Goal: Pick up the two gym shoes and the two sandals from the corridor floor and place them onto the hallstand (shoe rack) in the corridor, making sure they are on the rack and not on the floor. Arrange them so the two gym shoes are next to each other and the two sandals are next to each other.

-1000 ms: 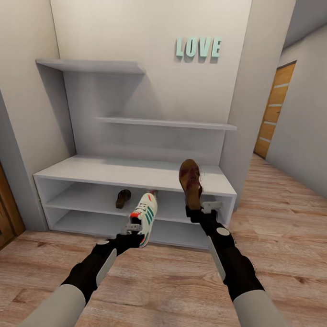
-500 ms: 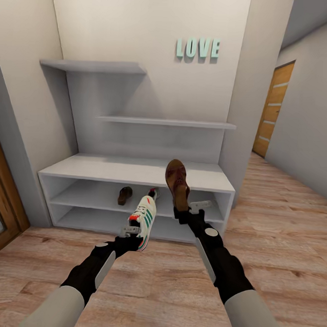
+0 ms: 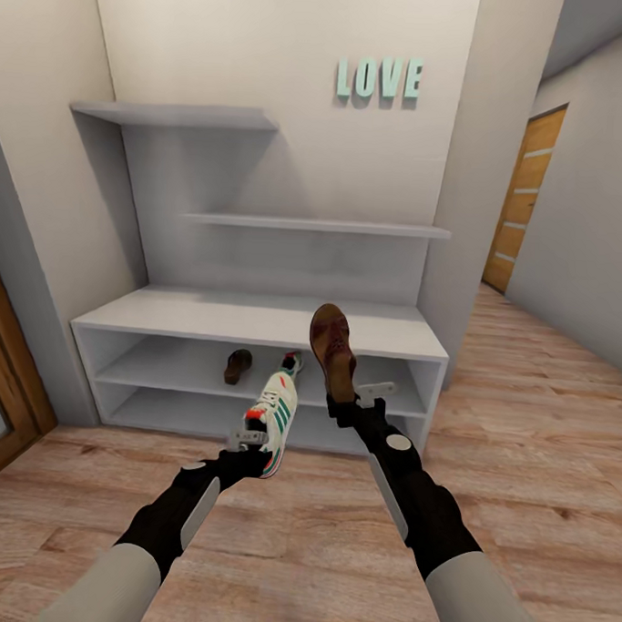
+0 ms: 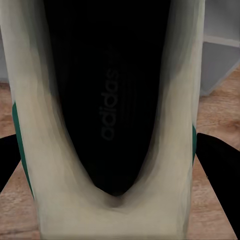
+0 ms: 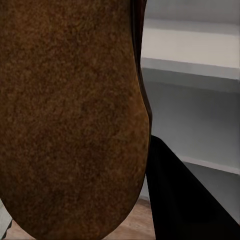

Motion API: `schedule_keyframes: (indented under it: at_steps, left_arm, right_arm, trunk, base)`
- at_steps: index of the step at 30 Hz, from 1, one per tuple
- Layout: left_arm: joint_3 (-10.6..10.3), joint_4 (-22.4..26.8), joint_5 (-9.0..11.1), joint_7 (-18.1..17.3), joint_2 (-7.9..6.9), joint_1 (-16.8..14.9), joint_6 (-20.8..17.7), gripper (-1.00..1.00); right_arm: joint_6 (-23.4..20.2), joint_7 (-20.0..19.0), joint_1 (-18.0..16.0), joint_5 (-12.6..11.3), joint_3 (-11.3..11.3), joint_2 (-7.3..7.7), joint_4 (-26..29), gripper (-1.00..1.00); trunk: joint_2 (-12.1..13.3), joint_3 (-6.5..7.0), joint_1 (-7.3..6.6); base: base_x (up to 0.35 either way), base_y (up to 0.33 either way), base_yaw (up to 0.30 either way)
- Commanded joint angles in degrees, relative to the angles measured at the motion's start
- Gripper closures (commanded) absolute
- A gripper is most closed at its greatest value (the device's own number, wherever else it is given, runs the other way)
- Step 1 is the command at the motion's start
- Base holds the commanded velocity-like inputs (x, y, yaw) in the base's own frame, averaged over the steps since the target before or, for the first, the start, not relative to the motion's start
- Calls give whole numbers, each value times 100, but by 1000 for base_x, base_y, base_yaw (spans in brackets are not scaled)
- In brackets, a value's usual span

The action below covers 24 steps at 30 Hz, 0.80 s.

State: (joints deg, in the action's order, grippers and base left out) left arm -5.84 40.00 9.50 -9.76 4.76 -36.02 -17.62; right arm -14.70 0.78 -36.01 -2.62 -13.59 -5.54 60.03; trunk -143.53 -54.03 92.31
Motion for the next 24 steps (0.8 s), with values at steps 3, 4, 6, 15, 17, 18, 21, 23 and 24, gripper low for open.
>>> schedule_keyframes:
  at_steps: [3, 4, 6, 15, 17, 18, 21, 23, 24]
  left_arm:
    - [-4, 8, 60, 0, -1, -2, -39, 100]
    - [-4, 8, 60, 0, -1, -2, -39, 100]
    - [-4, 8, 60, 0, -1, -2, -39, 100]
    - [-4, 8, 60, 0, -1, -2, -36, 100]
    - [-4, 8, 60, 0, -1, -2, -36, 100]
    - [-4, 8, 60, 0, -1, -2, -37, 100]
    - [-4, 8, 60, 0, -1, -2, -39, 100]
    - [-4, 8, 60, 0, -1, -2, -39, 100]
    - [-4, 8, 60, 0, -1, -2, -37, 100]
  right_arm:
    - [-33, 10, -3, -46, -4, 1, 9, 100]
    - [-33, 10, -3, -46, -4, 1, 9, 100]
    - [-33, 10, -3, -46, -4, 1, 9, 100]
    - [-33, 10, -3, -54, 0, 1, 17, 100]
    - [-33, 10, -3, -50, 1, 1, 18, 100]
    - [-33, 10, -3, -49, 2, 1, 18, 100]
    - [-33, 10, -3, -46, 4, 1, 18, 100]
    - [-33, 11, -3, -49, 5, 1, 18, 100]
    - [-33, 11, -3, -51, 5, 1, 18, 100]
  trunk:
    - [-3, -26, -2]
    - [-3, -28, -2]
    - [-3, -30, -2]
    - [-3, -31, -2]
    - [-3, -31, -2]
    - [-3, -31, -2]
    - [-3, -31, -2]
    - [-3, -31, -2]
    - [-3, -31, -2]
  base:
    - [-6, 0, 0]
    - [-114, 0, 0]
    - [-230, 0, 0]
    - [-15, 0, 0]
    - [-12, 0, 0]
    - [-47, 0, 0]
    - [-98, 0, 0]
    - [-63, 0, -42]
    - [-32, 0, -140]
